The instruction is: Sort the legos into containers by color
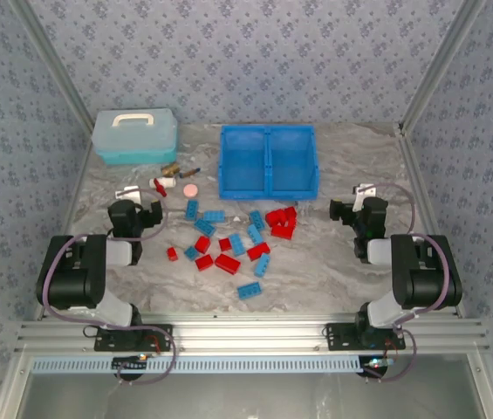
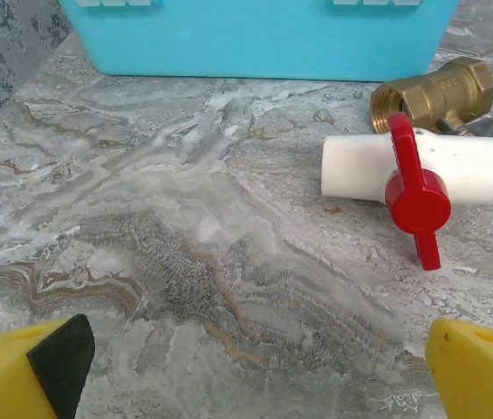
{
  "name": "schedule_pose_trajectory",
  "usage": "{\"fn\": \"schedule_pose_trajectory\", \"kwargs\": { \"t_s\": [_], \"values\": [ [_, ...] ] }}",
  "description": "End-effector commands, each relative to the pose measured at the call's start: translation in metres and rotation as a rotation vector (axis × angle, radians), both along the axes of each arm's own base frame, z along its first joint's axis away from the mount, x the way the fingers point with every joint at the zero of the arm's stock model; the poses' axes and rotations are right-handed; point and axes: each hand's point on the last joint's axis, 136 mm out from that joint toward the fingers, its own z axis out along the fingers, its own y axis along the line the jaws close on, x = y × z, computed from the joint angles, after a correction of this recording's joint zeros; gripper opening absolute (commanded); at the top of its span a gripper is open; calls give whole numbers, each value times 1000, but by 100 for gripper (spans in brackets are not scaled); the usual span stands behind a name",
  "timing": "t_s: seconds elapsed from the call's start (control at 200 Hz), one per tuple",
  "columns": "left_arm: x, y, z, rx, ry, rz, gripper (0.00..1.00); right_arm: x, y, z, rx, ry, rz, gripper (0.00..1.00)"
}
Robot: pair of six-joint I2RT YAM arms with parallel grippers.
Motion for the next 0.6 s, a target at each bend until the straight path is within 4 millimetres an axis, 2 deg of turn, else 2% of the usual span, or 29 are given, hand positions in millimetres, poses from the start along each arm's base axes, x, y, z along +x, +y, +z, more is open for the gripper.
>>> {"fn": "schedule_pose_trajectory", "kwargs": {
  "t_s": [0.0, 0.51, 0.595],
  "values": [
    [10, -1, 19, -7, -69, -6, 99, 5, -1, 10, -12, -33, 10, 100],
    [10, -1, 19, -8, -69, -7, 99, 4, -2, 9, -6, -32, 9, 100],
    [10, -1, 18, -8, -66, -6, 99, 3, 3, 24, -29, -19, 18, 100]
  ]
}}
